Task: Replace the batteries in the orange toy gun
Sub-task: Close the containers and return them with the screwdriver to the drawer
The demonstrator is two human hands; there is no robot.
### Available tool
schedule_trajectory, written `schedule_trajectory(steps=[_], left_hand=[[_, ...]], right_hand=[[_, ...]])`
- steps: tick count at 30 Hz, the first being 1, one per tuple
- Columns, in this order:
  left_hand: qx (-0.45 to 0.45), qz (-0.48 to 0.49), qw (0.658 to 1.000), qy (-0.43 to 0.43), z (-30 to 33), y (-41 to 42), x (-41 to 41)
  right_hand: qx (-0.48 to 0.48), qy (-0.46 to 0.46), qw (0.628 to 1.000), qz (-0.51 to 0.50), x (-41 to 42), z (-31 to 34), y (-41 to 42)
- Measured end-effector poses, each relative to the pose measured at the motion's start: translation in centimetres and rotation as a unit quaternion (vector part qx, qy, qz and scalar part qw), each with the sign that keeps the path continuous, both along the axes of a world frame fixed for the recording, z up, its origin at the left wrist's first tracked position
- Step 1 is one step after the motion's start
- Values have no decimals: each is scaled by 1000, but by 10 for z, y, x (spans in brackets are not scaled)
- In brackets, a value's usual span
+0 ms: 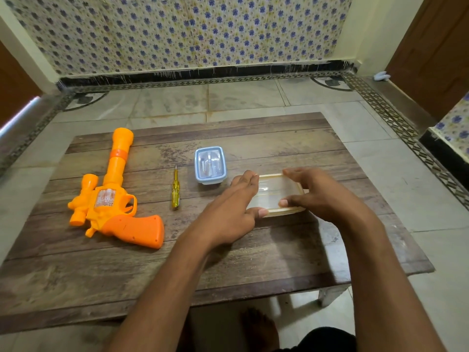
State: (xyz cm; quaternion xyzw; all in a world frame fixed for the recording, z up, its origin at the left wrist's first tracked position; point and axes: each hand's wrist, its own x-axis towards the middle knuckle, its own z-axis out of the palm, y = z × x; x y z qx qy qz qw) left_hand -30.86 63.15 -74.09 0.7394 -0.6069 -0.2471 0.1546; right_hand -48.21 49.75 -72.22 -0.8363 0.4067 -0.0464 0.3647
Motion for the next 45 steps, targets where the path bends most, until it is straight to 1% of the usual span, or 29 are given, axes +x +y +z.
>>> schedule_trajectory(steps=[4, 6, 9, 12, 14, 18, 20, 22, 23, 25, 26, 27, 29, 31, 33, 37, 40, 41, 43, 44, 45], left_hand=[[-19, -8, 1000, 8, -2, 3, -1], [-46, 5, 999, 24, -4, 4, -1], [-109, 76, 989, 57, -6, 8, 2], [-192, 125, 969, 95, -8, 13, 3], [-208, 153, 956, 136, -6, 15, 2], [-216, 184, 944, 166, -6, 15, 3], [-227, 195, 944, 141, -6, 14, 3], [-243, 232, 939, 77, -3, 16, 8], [-261, 260, 929, 29, -1, 17, 13], [-291, 319, 899, -73, 2, 20, 26], [-287, 344, 887, -112, 2, 20, 34], [-260, 365, 883, -141, 2, 20, 40], [-162, 390, 888, -181, -1, 18, 49], [-84, 395, 894, -196, -7, 15, 54], [-60, 393, 897, -192, -10, 12, 57], [-40, 400, 898, -179, -11, 9, 61], [-37, 429, 888, -160, -4, 11, 58], [-62, 437, 885, -145, 0, 13, 55], [-159, 434, 883, -84, 10, 18, 45], [-215, 430, 877, -28, 12, 20, 39], [-258, 429, 864, 48, 13, 20, 35]], right_hand=[[7, -18, 999, -35, 1, -2, 2], [2, -28, 998, -57, 1, -2, 3], [-36, -25, 996, -83, 3, -1, 6], [-87, -2, 992, -91, 4, 1, 11], [-109, 11, 989, -102, 7, 1, 13], [-117, 13, 987, -108, 11, 0, 16], [-109, 18, 989, -97, 11, 0, 16], [-88, 27, 991, -98, 11, 0, 16], [-79, 31, 991, -100, 11, 0, 16], [-69, 39, 992, -103, 11, 0, 16], [-66, 42, 991, -104, 11, 1, 17], [-62, 44, 991, -107, 11, 1, 17], [-60, 42, 991, -114, 13, 0, 19], [-68, 33, 989, -129, 15, -1, 19], [-78, 18, 987, -141, 16, -3, 20], [-80, -14, 984, -159, 21, -3, 22], [-83, -45, 981, -171, 23, -3, 26], [-85, -68, 978, -176, 24, -2, 27], [-94, -122, 970, -190, 28, 1, 31], [-99, -144, 965, -194, 32, 3, 34], [-101, -161, 962, -195, 36, 5, 37]])
